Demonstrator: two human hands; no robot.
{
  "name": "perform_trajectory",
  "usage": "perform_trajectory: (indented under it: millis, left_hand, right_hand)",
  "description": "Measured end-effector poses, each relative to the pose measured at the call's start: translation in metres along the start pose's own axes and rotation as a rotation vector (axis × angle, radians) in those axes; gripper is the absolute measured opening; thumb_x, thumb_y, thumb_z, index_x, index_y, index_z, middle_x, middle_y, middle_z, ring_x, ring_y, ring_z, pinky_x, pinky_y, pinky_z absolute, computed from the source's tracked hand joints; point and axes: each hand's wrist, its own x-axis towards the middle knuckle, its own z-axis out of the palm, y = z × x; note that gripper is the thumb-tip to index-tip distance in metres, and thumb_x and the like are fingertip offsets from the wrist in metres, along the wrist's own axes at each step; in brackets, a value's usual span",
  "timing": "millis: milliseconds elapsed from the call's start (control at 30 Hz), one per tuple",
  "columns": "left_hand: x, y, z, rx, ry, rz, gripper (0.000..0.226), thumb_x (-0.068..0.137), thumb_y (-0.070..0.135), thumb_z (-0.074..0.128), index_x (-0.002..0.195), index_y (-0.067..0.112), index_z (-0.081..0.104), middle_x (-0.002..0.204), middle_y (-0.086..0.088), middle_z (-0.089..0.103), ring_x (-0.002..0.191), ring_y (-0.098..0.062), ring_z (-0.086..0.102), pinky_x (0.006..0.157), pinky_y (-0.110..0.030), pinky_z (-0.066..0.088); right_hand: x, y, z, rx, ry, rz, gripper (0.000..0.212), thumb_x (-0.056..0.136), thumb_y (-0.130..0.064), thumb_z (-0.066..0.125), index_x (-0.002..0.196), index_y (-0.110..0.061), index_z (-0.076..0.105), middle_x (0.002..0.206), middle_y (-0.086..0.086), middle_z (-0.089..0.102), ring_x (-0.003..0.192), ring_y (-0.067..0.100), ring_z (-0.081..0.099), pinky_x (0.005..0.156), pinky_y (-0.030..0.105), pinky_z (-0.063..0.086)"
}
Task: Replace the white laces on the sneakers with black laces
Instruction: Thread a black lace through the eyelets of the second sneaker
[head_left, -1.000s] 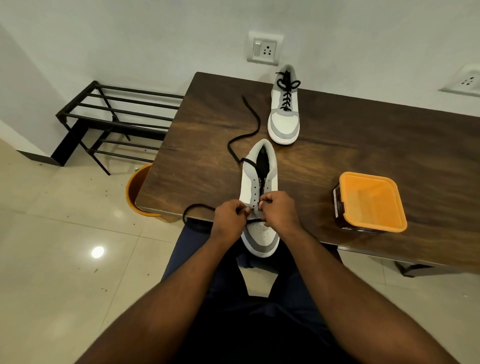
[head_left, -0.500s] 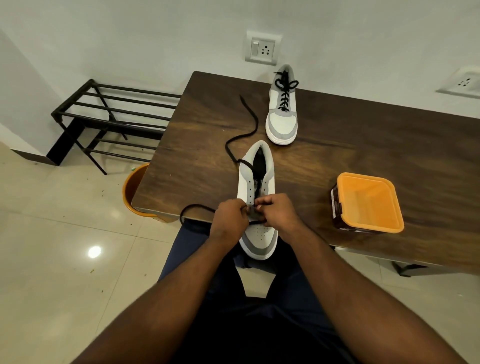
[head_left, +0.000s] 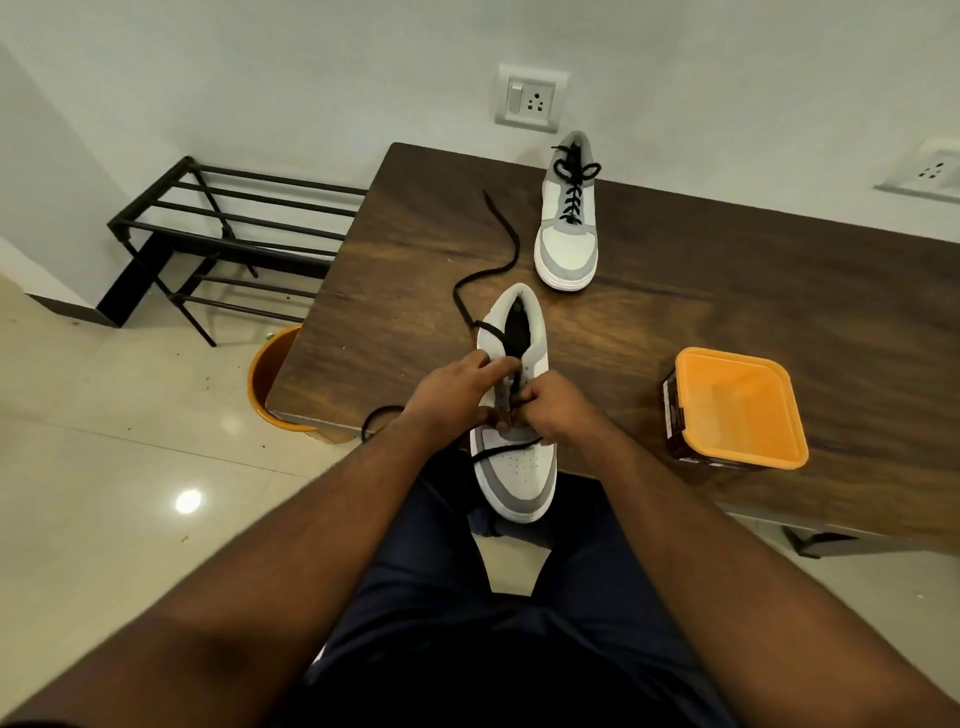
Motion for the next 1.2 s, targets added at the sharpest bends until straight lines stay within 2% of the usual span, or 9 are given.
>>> perform_trajectory:
  millis: [200,333,500,667,767,833,967,1100,1200]
  left_hand:
    - [-0.002,-0.002,0.005,-0.305,0.075,-0.066,0.055,0.069,0.022,0.085,0.110,0.016,0.049,0.111,-0.002,0.051,0.091,-0.023,0.057,0.079,-0.044,0.054]
    - [0.001,-0.002,0.001,-0.353,0.030,-0.063,0.059,0.062,0.027,0.089,0.101,0.018,0.046,0.103,0.004,0.048,0.087,-0.014,0.051,0.072,-0.027,0.047]
    - [0.002,0.004,0.001,-0.332,0.042,-0.087,0.060,0.060,0.039,0.089,0.095,0.018,0.045,0.101,0.003,0.051,0.086,-0.014,0.050,0.072,-0.028,0.047]
    - [0.006,0.008,-0.004,-0.271,0.036,-0.103,0.058,0.066,0.043,0.086,0.103,0.017,0.050,0.105,0.002,0.052,0.093,-0.014,0.050,0.080,-0.030,0.046]
    - [0.005,0.006,-0.002,-0.263,0.017,-0.100,0.055,0.067,0.041,0.086,0.100,0.017,0.049,0.105,0.001,0.053,0.093,-0.016,0.050,0.079,-0.031,0.046]
    - [0.005,0.006,-0.001,-0.271,0.019,-0.100,0.055,0.067,0.040,0.086,0.100,0.016,0.049,0.105,0.000,0.053,0.093,-0.017,0.050,0.079,-0.031,0.045]
    - [0.004,0.007,0.002,-0.285,0.053,-0.091,0.056,0.067,0.039,0.086,0.100,0.016,0.047,0.104,0.000,0.053,0.094,-0.017,0.051,0.080,-0.029,0.043]
    - [-0.003,0.012,0.013,-0.346,0.133,-0.161,0.064,0.066,0.047,0.084,0.111,0.024,0.046,0.111,0.001,0.049,0.104,-0.020,0.052,0.088,-0.033,0.046]
    - [-0.012,0.029,0.023,-0.430,0.201,-0.267,0.097,0.062,0.055,0.083,0.140,0.032,0.031,0.130,-0.001,0.040,0.117,-0.018,0.045,0.099,-0.035,0.042]
  right_hand:
    - [0.003,0.002,0.001,-0.214,0.015,-0.102,0.033,0.080,-0.016,0.073,0.054,-0.026,0.054,0.061,-0.007,0.052,0.067,0.016,0.054,0.054,0.025,0.037]
    - [0.003,0.002,-0.006,-0.271,-0.062,-0.178,0.009,0.084,-0.016,0.067,0.076,-0.015,0.067,0.084,0.005,0.063,0.081,0.025,0.062,0.069,0.035,0.048]
    - [-0.009,-0.009,-0.011,-0.910,0.064,-0.391,0.027,0.089,-0.034,0.062,0.110,-0.016,0.061,0.113,0.005,0.043,0.100,0.023,0.054,0.078,0.040,0.052]
    - [0.006,-0.037,-0.068,-1.168,0.242,-0.570,0.022,0.096,-0.014,0.044,0.116,-0.015,0.055,0.119,0.009,0.044,0.100,0.027,0.055,0.067,0.037,0.042]
    - [0.022,-0.065,-0.136,-1.306,0.623,-0.604,0.028,0.091,-0.012,0.050,0.117,-0.014,0.057,0.114,0.009,0.051,0.091,0.027,0.059,0.061,0.036,0.044]
    - [0.031,-0.084,-0.188,-1.182,0.871,-0.532,0.026,0.091,-0.012,0.048,0.114,-0.008,0.060,0.115,0.016,0.052,0.090,0.036,0.060,0.065,0.040,0.047]
    - [0.039,-0.104,-0.251,-0.633,0.996,-0.279,0.024,0.095,-0.013,0.040,0.113,-0.008,0.056,0.124,0.019,0.049,0.105,0.044,0.053,0.082,0.048,0.044]
    - [0.036,-0.076,-0.180,-0.599,0.621,-0.430,0.031,0.094,-0.017,0.050,0.123,-0.020,0.060,0.123,0.013,0.052,0.111,0.036,0.055,0.091,0.042,0.043]
    - [0.018,-0.041,-0.107,-0.491,0.351,-0.535,0.048,0.093,-0.017,0.058,0.139,-0.024,0.049,0.100,0.001,0.056,0.092,0.018,0.054,0.077,0.029,0.039]
